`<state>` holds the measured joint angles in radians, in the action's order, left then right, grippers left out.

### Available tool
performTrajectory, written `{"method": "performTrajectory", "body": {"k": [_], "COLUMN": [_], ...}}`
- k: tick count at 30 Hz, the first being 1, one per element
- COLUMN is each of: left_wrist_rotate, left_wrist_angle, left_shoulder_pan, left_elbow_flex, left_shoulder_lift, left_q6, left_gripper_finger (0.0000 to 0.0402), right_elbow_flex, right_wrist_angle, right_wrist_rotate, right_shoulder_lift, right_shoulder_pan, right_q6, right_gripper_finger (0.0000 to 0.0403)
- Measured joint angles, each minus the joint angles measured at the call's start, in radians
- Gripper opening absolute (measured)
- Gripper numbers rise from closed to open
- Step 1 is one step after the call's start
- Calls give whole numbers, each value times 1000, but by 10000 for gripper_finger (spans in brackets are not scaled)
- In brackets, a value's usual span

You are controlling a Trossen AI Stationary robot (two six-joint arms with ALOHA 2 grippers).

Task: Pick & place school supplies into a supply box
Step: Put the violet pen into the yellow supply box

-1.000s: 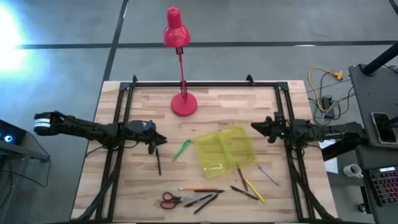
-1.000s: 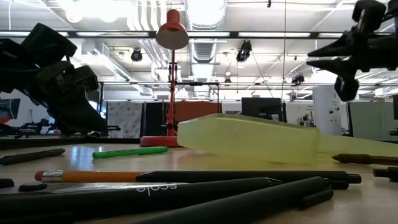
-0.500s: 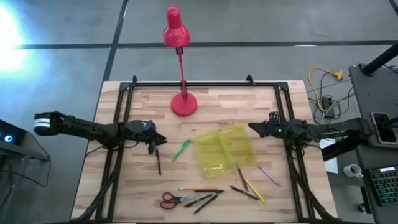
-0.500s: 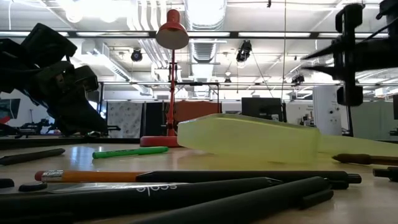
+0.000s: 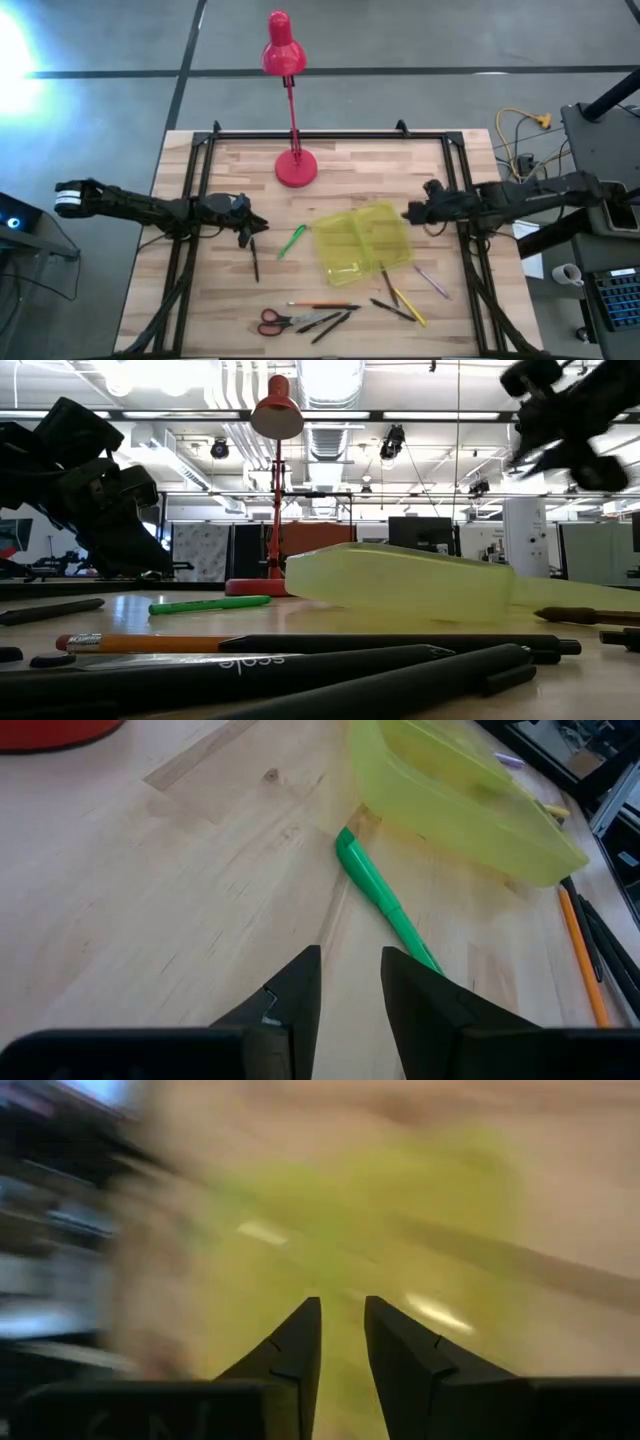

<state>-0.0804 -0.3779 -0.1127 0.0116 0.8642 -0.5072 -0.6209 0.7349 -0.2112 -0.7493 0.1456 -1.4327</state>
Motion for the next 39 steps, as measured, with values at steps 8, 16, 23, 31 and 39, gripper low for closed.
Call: {"method": "performTrajectory", "body": {"k": [8, 16, 23, 31, 39], "left_wrist_rotate": [0, 0, -2, -3, -3], "left_wrist_angle": [0, 0, 0, 0, 0], "left_shoulder_pan": [0, 0, 0, 0, 0], "left_elbow_flex": [0, 0, 0, 0, 0], "left_shoulder_lift": [0, 0, 0, 0, 0], "left_q6": [0, 0, 0, 0, 0], "left_gripper_finger": [92, 92, 92, 92, 92], "right_elbow_flex": [-289, -361, -301, -216, -127], "right_wrist_angle": [450, 465, 379, 205, 140], "right_wrist_rotate": [177, 307, 478, 474, 431], "right_shoulder_lift": [-327, -573, -714, -770, -810], "right_shoulder_pan": [116, 344, 460, 450, 450], "right_q6": [84, 52, -37, -69, -87], "right_gripper_finger": [133, 197, 206, 203, 203]}}
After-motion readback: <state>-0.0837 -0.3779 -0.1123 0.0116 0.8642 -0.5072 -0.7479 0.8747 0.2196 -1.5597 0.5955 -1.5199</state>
